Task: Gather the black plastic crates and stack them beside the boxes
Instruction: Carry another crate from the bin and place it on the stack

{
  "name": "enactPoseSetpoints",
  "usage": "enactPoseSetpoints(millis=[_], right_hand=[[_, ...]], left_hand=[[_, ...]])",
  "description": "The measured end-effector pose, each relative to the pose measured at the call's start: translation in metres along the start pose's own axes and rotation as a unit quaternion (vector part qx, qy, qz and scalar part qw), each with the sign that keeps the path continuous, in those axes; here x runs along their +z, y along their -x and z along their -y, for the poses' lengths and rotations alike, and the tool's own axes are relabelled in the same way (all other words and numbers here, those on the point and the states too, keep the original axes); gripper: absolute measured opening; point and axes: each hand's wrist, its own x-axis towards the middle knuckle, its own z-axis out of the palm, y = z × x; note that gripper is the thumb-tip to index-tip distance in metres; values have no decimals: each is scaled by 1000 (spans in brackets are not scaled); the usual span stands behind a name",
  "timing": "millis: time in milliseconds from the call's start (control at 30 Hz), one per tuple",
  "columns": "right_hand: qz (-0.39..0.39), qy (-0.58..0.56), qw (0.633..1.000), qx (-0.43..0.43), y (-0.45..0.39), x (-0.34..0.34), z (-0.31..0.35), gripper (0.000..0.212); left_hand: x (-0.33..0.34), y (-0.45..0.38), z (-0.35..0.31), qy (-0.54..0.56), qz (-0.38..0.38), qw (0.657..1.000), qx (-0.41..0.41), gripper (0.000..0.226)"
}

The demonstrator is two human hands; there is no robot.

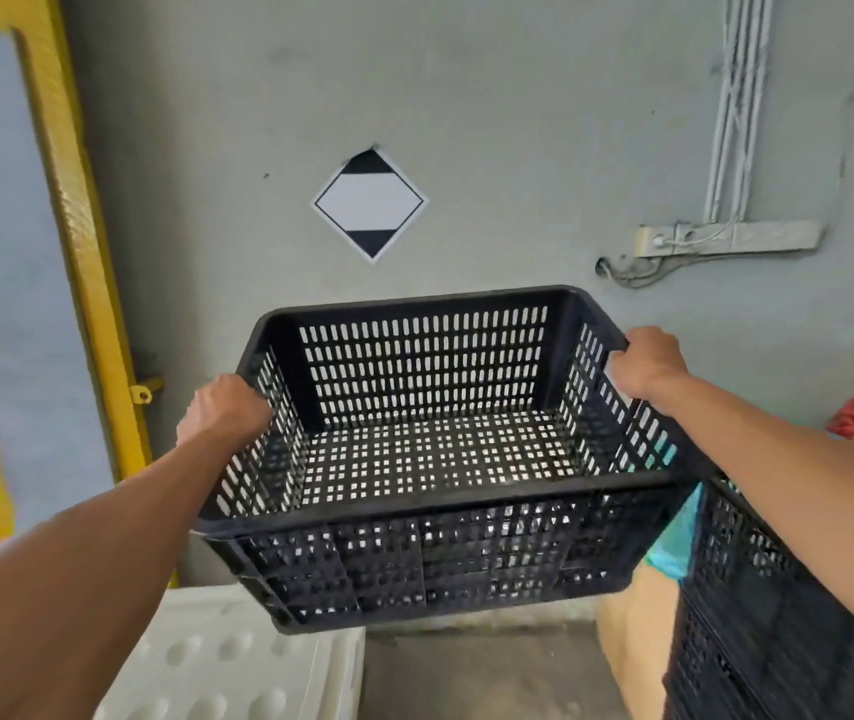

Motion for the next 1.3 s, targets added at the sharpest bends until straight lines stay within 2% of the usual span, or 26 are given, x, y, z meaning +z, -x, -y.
enactPoseSetpoints(millis=[200,333,467,567,667,800,1133,1300], right_hand=[[-44,-9,999,-18,-28,-105,-29,21],[-70,-11,997,-31,-60,-170,-77,16],[-69,-4,997,-35,-97,-238,-150,15],[-67,17,997,-23,-121,-281,-209,15],[-71,50,996,-15,-148,-313,-263,24],[-40,84,996,0,-184,-336,-326,41],[28,159,987,13,-244,-347,-413,32],[67,168,983,14,-271,-348,-445,49]], left_hand=[[-34,41,-97,-13,-63,997,34,30],[-33,74,-178,-28,-77,995,50,26],[-9,116,-271,-23,-62,995,78,6],[17,152,-338,-42,-45,993,98,8],[48,181,-399,-60,-21,991,117,11],[88,204,-464,-80,19,988,130,12],[174,216,-543,-97,64,981,155,4],[189,239,-570,-124,73,980,139,3]])
